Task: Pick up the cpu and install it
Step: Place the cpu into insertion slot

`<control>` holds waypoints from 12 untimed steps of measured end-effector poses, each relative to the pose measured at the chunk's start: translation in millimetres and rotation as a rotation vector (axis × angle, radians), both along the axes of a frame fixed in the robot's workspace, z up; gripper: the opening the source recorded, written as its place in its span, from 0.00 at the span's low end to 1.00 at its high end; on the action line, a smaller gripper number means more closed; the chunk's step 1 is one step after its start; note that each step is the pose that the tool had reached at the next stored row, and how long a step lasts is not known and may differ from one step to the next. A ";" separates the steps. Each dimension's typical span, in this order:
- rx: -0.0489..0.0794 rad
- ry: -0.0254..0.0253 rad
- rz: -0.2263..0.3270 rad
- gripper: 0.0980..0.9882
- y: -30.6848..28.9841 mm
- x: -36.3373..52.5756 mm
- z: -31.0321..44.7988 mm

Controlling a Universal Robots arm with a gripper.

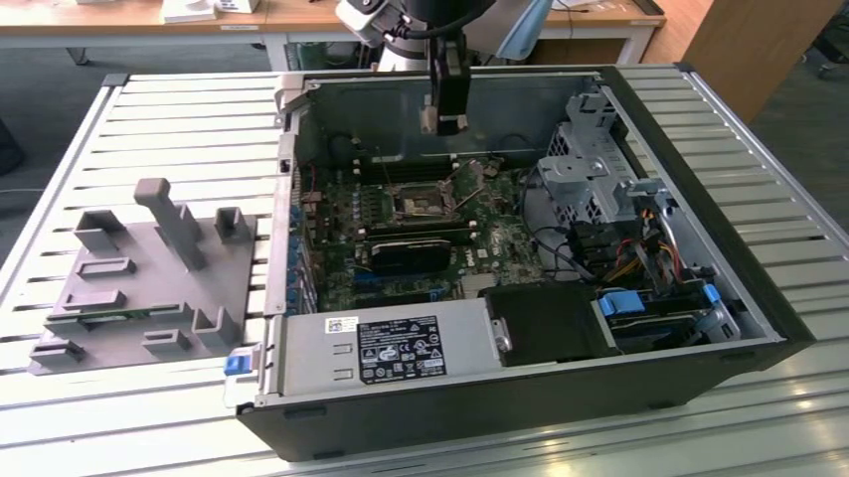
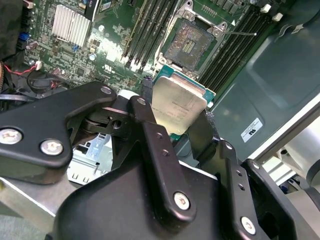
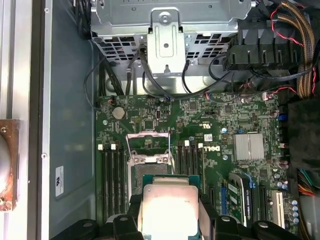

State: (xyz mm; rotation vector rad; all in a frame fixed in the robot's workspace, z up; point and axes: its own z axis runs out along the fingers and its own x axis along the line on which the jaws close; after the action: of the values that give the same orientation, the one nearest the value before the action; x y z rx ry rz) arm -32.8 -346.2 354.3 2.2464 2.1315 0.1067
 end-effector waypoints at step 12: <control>0.000 0.0000 0.000 0.49 0.0 0.0 -5.6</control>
State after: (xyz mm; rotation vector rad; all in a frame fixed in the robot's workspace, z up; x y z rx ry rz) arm -32.8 -346.2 348.7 2.2462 2.1314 0.1063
